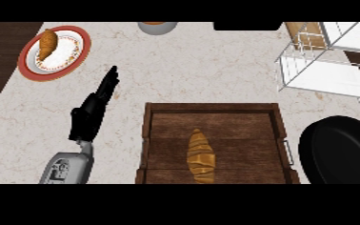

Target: Pick the tomato from the tray and place it in the tiered shelf

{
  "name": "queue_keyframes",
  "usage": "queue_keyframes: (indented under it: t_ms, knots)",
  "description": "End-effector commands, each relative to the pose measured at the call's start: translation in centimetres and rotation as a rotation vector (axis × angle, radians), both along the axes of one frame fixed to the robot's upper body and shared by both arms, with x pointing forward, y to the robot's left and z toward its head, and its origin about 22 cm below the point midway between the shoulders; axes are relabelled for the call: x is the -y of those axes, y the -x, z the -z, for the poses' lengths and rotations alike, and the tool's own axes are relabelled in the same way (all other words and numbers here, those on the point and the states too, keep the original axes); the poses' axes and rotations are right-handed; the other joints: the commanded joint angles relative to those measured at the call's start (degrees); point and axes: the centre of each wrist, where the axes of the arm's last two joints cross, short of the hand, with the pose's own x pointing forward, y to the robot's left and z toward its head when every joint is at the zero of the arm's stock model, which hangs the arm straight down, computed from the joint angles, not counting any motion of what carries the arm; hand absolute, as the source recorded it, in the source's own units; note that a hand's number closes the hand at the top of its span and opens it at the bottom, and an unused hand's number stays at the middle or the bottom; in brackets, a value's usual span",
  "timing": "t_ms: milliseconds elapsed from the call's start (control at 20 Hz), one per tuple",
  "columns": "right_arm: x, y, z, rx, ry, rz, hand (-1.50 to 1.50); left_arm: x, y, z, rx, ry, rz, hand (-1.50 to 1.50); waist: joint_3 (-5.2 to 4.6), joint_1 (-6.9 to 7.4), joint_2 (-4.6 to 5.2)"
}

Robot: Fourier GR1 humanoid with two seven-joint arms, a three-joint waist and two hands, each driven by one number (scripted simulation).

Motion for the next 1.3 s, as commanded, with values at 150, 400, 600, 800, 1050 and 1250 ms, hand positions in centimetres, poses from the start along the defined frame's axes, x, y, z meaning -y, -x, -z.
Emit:
queue_keyframes:
  t_ms: [150, 400, 600, 800, 1050, 1250]
  knots:
    - [1.8, -3.8, 0.1, 0.014, 0.066, 0.023, 1.5, -0.5, -0.6, 0.7, -0.009, -0.008, -0.017, 0.0, -0.01, 0.14, 0.11]
    - [3.3, -5.0, 2.9, 0.007, 0.2, 0.061, 1.5, -0.8, -0.5, 0.1, -0.012, 0.001, -0.006, 0.0, 0.01, 0.11, 0.12]
    - [3.4, -8.1, 4.2, 0.045, 0.217, 0.025, 1.5, 0.2, 0.8, 0.4, 0.0, 0.006, 0.027, 0.0, 0.01, 0.6, 0.13]
    - [5.3, -10.0, 5.1, 0.091, 0.119, 0.06, 1.5, 0.8, 0.8, 1.5, 0.0, -0.002, 0.007, 0.0, 0.02, 0.52, 0.2]
    - [8.1, -9.5, 6.0, 0.23, -0.053, -0.049, 1.5, -0.1, -0.6, -1.3, 0.014, -0.005, -0.019, 0.0, 0.06, 0.36, 0.17]
    - [9.8, -9.9, 5.8, 0.257, -0.051, -0.083, 1.5, -1.3, 0.0, -0.6, 0.017, 0.002, -0.006, 0.0, 0.02, 0.21, 0.07]
